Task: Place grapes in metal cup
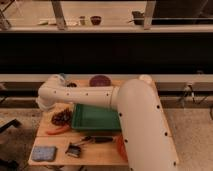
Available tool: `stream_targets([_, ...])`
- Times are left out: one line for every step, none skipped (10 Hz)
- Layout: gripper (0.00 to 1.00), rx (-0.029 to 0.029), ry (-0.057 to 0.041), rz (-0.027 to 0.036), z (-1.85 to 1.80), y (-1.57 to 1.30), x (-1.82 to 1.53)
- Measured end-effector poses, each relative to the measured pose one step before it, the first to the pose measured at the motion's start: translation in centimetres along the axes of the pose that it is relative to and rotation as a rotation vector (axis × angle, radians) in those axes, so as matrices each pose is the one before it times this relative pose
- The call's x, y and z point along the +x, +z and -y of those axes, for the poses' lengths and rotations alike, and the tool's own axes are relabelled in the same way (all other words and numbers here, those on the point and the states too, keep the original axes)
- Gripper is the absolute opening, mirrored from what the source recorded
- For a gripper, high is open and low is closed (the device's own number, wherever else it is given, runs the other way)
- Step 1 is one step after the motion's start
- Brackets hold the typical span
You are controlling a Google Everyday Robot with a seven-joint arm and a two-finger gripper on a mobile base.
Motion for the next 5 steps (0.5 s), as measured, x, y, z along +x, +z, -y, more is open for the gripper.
stream_targets([0.80,-0.01126,0.00284,-0.00610,-0.325,0.131,0.627])
stream_targets([0.80,-0.01158,0.00584,-0.00520,-0.197,0.298,0.546])
stream_targets([0.80,-0.01073,0.00837,0.00266,-0.110,0.490,0.404])
stream_targets([0.80,-0.00738,0.00594,0.00240,0.058,0.346,0.302])
stream_targets([0.80,-0.01073,0.00255,-0.00053,0.014,0.406,0.187])
